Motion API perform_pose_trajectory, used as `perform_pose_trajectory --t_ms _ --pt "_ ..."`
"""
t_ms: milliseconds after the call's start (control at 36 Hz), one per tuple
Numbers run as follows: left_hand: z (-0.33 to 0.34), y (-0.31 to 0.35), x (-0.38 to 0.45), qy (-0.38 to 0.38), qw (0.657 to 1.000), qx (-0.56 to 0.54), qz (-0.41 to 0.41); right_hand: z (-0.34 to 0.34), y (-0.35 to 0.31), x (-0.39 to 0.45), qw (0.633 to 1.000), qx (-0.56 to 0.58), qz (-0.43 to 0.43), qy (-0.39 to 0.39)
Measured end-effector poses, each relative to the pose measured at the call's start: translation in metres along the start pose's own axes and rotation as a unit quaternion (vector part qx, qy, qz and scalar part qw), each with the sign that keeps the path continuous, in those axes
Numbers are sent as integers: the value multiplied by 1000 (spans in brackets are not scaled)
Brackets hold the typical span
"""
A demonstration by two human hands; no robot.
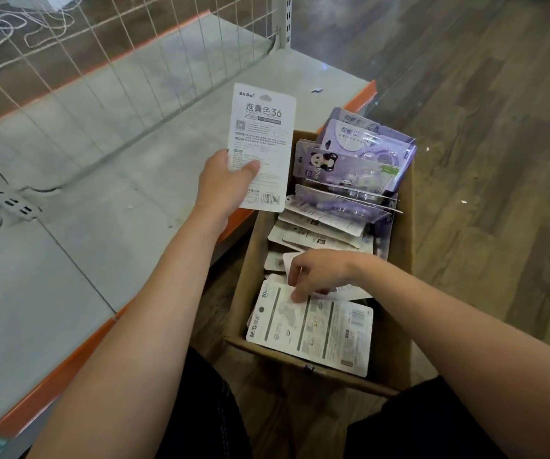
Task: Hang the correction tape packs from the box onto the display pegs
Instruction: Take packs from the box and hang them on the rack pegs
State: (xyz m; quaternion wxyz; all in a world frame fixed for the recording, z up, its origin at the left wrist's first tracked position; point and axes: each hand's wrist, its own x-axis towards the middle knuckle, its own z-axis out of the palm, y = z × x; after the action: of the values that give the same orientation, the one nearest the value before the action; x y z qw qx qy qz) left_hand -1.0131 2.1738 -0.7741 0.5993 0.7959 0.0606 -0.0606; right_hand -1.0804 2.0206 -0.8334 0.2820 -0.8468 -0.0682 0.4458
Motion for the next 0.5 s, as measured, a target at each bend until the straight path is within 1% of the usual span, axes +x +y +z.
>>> perform_pose_trajectory --t_ms 56,83,111,222,278,333,389,444,500 --pt "-2 0 0 1 1000 -11 -2 -2 -2 -2 1000 2 -19 -9" --pt "-2 1 0 1 1000 -15 -2 -5 -2 -4 999 25 -29 -2" --pt "-2 1 0 1 1000 -18 -4 -10 -1 -7 998 53 -39 15" --pt "1 3 0 -6 1000 -29 -1 -32 7 -21 978 149 -57 136" --pt "2 4 0 -13 999 -33 3 -42 13 -26 952 241 -56 178" --pt "5 5 -2 -24 999 -33 6 -50 17 -29 917 337 -58 206" --pt "8 6 -3 -35 999 -35 6 -56 18 -31 879 409 -63 236" --pt "9 8 -5 -45 998 -48 6 -59 18 -33 846 458 -65 265" --pt "10 9 -6 -51 997 -57 8 -62 17 -34 824 481 -59 293"
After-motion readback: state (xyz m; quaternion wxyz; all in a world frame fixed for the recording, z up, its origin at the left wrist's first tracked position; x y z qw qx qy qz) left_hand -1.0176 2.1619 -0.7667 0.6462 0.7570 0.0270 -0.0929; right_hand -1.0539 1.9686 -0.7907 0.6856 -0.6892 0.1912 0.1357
